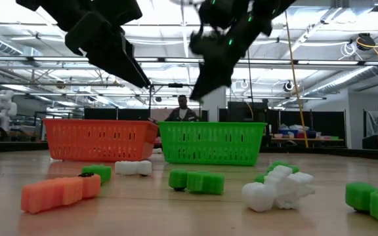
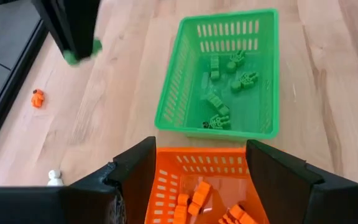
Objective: Sort Halloween decoration
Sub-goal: Put the green skeleton toy into the green bin
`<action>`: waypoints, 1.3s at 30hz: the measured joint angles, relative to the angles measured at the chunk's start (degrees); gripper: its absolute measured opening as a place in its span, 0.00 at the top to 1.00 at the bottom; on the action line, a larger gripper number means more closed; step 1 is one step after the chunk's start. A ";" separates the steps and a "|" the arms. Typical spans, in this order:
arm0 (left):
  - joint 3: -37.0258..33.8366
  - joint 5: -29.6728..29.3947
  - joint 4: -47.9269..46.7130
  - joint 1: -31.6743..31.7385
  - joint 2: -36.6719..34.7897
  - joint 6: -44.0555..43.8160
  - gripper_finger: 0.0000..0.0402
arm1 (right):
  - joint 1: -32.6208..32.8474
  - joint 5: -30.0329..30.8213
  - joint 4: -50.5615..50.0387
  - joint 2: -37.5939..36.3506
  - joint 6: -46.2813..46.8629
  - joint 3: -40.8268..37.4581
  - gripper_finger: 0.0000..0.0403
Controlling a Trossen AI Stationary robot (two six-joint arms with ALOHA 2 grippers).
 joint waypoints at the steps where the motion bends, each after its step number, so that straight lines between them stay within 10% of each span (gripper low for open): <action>1: 0.00 0.00 0.38 -0.03 0.00 0.01 0.39 | 0.71 -0.51 -0.75 -1.58 -0.02 0.00 1.00; 11: 0.00 -0.02 3.14 -1.14 0.00 -0.77 0.39 | 12.47 3.26 -0.45 -15.18 0.54 -3.39 1.00; 29: 0.00 -6.36 6.89 -10.08 0.00 -10.52 0.39 | 25.90 13.19 62.82 -16.39 -2.54 -35.75 1.00; 39: 0.00 -11.76 11.62 -14.09 0.00 -11.39 0.39 | 27.44 12.97 64.85 -16.39 -6.25 -36.41 1.00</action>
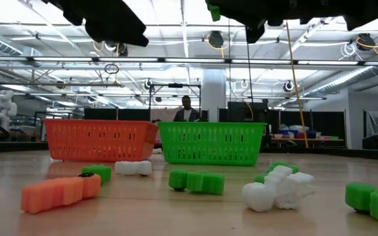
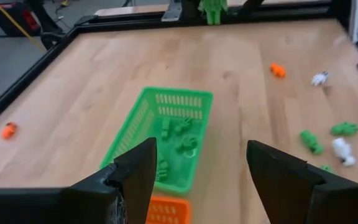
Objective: Sort Halloween decoration
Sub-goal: Put the green skeleton toy into the green bin
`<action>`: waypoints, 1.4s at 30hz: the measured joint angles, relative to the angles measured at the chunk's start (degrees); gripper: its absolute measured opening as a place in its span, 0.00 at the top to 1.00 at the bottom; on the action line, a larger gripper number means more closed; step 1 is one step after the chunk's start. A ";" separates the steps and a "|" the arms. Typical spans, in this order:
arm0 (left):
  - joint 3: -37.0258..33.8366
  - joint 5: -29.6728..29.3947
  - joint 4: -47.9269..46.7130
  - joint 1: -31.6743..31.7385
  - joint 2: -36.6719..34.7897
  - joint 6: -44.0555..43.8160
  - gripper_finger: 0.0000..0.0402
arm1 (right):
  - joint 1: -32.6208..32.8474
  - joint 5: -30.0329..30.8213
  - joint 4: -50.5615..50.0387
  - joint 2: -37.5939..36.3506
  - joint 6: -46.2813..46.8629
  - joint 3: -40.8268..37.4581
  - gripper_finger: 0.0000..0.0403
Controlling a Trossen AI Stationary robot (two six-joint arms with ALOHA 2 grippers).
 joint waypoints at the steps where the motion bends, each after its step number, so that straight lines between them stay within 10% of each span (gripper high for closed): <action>1: 0.00 -0.01 0.32 -0.22 0.00 -0.54 0.39 | 0.42 0.00 0.06 0.00 -0.25 0.00 1.00; 12: 0.00 -0.02 0.07 -1.36 0.00 -4.21 0.39 | 3.27 0.04 -3.85 0.00 -6.67 0.00 0.99; 25: 0.00 0.82 0.21 -1.95 0.62 -5.16 0.39 | -1.94 4.83 -25.33 0.00 13.20 3.81 0.99; 42: 0.02 8.17 7.87 -7.37 12.03 -7.42 0.39 | -7.15 1.62 -28.46 7.41 21.87 3.93 0.99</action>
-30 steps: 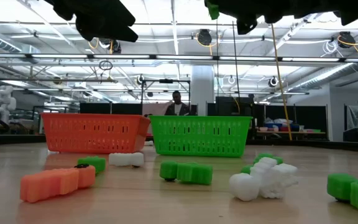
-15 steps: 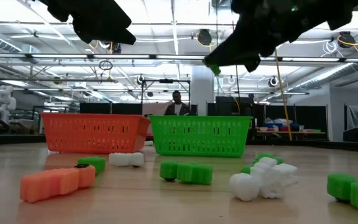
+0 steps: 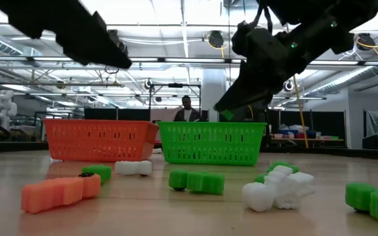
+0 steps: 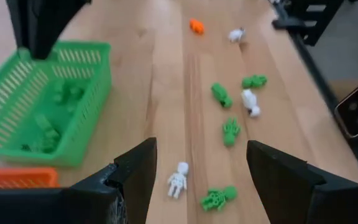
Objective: Sort Halloween decoration
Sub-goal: Put the green skeleton toy into the green bin, then put the white skeleton toy into the black bin
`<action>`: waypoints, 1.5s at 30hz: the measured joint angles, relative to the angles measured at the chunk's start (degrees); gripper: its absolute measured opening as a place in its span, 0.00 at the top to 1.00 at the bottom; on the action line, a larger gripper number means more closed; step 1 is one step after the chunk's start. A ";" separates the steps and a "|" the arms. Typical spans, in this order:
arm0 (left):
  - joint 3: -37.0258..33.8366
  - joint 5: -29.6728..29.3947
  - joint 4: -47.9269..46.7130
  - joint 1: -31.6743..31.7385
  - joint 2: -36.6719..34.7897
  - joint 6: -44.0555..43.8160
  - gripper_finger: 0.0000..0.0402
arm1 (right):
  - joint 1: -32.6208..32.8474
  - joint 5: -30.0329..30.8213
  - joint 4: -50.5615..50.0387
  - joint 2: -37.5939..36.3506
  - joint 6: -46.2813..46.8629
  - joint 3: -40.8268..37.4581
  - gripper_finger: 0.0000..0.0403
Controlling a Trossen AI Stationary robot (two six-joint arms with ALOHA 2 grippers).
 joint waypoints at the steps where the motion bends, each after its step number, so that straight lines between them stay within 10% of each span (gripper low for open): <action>1: 0.00 -0.02 -0.02 -0.10 0.72 -0.54 0.39 | 0.01 -0.02 0.46 0.32 0.29 0.00 0.99; 19: 0.02 0.17 4.45 2.13 10.18 -0.68 0.39 | 0.02 -0.17 1.46 1.01 2.61 0.00 0.74; 45: 4.44 8.46 -0.28 7.12 17.34 -0.66 0.52 | 3.63 0.20 2.60 -6.38 -5.19 0.00 0.75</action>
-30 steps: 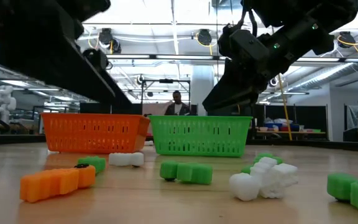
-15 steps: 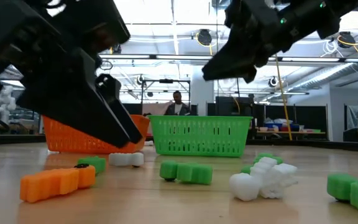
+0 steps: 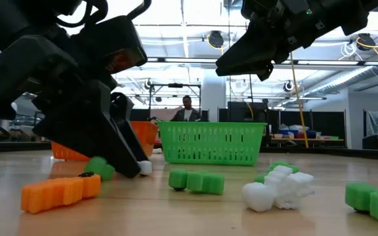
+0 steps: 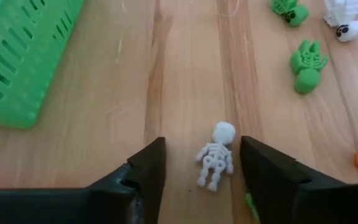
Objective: Sort Halloween decoration
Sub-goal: Put the white skeleton toy into the black bin
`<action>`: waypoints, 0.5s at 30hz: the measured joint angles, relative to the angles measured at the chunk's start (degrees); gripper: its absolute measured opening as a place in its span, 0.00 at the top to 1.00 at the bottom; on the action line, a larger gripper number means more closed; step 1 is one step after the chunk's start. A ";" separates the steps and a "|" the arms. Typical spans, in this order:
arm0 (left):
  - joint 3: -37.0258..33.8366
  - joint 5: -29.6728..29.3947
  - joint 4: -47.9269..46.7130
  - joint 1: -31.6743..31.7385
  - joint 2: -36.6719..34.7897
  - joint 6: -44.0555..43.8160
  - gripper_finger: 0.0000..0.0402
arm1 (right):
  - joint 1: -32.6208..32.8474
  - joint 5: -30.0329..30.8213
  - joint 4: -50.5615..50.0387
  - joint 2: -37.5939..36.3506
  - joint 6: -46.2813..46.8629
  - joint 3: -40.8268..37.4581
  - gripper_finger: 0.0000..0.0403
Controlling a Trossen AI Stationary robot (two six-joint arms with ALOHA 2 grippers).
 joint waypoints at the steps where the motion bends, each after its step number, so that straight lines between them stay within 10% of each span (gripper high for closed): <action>1: 0.00 0.46 -0.15 0.11 -0.02 0.01 0.55 | 0.00 0.00 0.00 0.00 -0.19 0.00 0.75; 15: -0.02 1.06 -1.09 -1.11 -0.09 3.03 0.93 | 0.00 0.00 -0.02 0.00 -0.80 0.00 0.75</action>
